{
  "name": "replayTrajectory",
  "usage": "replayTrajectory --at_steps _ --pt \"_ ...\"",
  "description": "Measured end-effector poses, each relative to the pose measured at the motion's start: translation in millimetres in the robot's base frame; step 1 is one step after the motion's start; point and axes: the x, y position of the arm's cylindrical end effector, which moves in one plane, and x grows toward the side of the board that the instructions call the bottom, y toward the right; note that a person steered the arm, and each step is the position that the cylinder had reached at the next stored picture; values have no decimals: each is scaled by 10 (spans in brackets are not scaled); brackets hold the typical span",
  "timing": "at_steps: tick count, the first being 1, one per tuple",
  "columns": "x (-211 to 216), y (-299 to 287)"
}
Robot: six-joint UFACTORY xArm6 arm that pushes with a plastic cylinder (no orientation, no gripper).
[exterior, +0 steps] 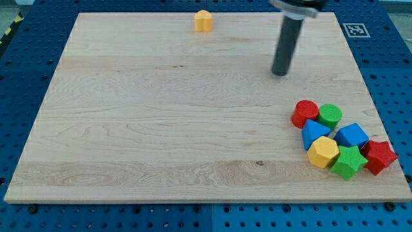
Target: Move green star towards the centre of the board
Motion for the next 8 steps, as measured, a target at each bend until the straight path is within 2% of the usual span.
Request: replayTrajectory --at_steps 1,2,3,4,5,6,8 --pt "155 543" --pt "592 954" --pt "1143 1170" --pt "1470 1185" --pt "1548 1217" --pt "1831 1326" --pt "1861 1211"
